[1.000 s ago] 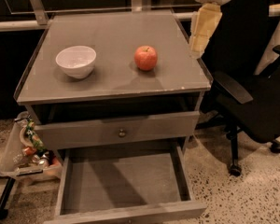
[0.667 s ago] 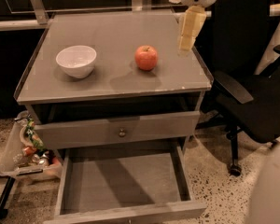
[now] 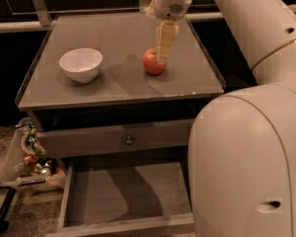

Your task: Place apple into middle drawer

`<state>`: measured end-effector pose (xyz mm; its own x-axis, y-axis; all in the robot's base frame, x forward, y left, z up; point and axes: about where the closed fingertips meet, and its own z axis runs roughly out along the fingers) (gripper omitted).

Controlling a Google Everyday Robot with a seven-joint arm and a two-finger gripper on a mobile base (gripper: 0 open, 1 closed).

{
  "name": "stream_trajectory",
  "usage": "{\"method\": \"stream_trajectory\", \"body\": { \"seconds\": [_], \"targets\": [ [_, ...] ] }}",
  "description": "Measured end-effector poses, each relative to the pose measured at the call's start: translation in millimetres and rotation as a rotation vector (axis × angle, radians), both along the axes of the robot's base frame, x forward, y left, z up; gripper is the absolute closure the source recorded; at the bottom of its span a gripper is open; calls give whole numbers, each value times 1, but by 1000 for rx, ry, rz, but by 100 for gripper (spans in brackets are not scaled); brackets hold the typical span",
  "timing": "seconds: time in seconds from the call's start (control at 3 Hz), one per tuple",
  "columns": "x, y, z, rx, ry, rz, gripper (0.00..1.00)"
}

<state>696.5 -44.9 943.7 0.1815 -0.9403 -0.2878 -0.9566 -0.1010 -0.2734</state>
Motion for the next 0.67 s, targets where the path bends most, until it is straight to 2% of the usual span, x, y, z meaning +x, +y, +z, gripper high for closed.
{"method": "stream_trajectory", "body": {
  "seconds": [0.33, 0.67],
  "targets": [
    [6, 4, -2, 14, -15, 1, 0],
    [18, 10, -29, 17, 23, 15, 0]
  ]
}}
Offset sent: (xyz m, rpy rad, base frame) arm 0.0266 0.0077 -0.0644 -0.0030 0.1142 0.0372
